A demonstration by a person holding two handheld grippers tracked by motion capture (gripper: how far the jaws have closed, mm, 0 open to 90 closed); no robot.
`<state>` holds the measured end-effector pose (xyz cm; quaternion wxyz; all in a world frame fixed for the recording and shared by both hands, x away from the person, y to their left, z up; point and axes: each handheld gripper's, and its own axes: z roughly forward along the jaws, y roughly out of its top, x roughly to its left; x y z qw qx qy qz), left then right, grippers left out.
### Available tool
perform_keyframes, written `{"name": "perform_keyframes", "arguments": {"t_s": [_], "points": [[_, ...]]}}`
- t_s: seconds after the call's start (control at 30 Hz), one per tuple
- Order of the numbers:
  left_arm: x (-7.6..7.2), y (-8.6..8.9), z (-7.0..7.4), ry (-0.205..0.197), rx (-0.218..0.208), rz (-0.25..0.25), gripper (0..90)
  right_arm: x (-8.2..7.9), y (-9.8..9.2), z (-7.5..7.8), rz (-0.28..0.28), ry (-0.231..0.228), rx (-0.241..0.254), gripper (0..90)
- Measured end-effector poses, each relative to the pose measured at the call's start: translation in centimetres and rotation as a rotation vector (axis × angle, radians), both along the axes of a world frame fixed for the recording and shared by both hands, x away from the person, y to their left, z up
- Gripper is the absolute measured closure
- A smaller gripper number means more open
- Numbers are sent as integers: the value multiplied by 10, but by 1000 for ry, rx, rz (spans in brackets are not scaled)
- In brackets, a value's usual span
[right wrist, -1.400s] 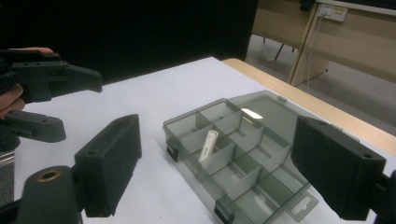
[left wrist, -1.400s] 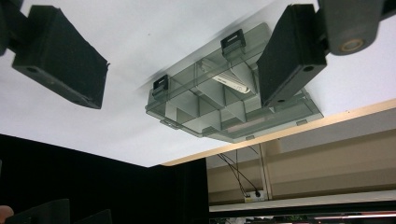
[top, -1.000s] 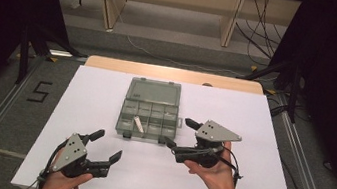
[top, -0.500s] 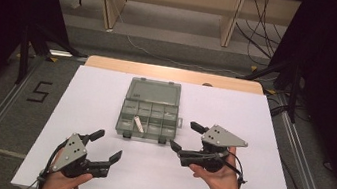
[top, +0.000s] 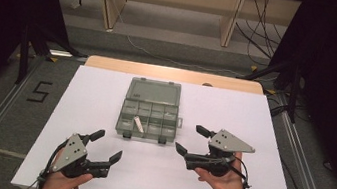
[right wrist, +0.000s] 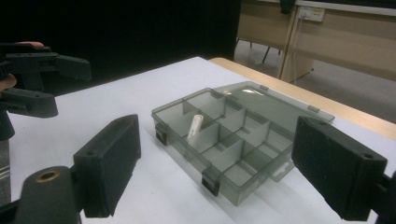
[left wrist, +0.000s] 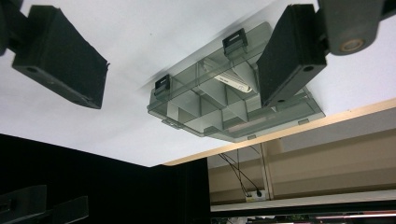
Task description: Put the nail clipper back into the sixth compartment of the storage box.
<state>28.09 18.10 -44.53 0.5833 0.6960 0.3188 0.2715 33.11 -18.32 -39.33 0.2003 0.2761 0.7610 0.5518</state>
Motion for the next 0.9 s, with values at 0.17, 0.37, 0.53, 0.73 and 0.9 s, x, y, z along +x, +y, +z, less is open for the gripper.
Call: {"name": "perform_keyframes", "arguments": {"t_s": [0.17,0.37,0.53,0.73,0.9], "points": [[0,0,0,4,-3,1,156,-4,-6,-3,-10,-1,14,167],[0,0,0,1,1,1,156,-10,-11,-7,-12,10,30,167],[0,0,0,2,-1,0,157,-15,-15,-10,-16,-3,26,166],[-1,-1,0,4,0,-2,157,-20,-19,-14,-25,10,43,166],[-2,0,0,6,-4,0,157,-21,-23,-18,-35,22,32,166]]}}
